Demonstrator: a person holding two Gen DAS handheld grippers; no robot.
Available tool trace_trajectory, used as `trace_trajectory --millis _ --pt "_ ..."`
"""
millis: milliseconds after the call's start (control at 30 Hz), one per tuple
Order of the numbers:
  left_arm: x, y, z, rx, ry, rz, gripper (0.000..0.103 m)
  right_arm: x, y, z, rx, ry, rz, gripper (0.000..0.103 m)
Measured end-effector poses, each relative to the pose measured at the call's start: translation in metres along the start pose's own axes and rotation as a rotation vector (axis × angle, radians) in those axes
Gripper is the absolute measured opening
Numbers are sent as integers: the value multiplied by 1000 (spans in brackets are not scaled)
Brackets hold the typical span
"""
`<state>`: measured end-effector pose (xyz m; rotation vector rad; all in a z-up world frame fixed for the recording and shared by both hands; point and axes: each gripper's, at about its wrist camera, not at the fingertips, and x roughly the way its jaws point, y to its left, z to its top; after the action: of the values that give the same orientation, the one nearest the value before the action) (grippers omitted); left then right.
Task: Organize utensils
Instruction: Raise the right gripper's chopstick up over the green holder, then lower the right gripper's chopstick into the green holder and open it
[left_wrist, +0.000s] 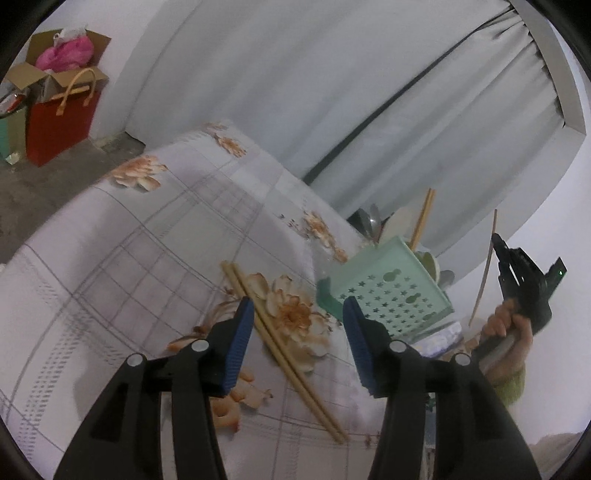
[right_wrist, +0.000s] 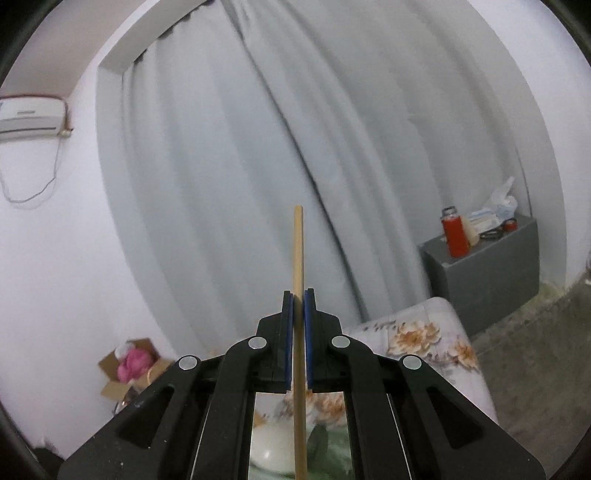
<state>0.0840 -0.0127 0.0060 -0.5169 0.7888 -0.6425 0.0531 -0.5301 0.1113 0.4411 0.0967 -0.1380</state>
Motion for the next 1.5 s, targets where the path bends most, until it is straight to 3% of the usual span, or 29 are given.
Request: trace_trajectory --millis 133,433,667,933,1233,1300,1433,1500 --pt "-4 0 4 3 -17 13 48 9 -3 -5 -35 -62 -53 4" --pt "3 2 1 3 -3 23 48 16 -11 -12 -44 -100 -124 4" --pt "4 1 2 2 -6 29 48 19 -19 -9 -11 -108 -117 4" --pt "5 1 1 5 0 30 48 20 -15 -18 -24 -83 -118 4" --pt "6 1 -5 17 6 56 48 -25 -5 -57 -132 6 -115 5" --pt "7 1 -8 27 13 66 48 -43 0 -70 -196 36 -111 7" --pt "12 -3 -17 66 34 110 48 -68 8 -86 -274 120 -89 41" --pt "16 -6 -21 90 47 136 48 -81 9 -87 -288 125 -90 44"
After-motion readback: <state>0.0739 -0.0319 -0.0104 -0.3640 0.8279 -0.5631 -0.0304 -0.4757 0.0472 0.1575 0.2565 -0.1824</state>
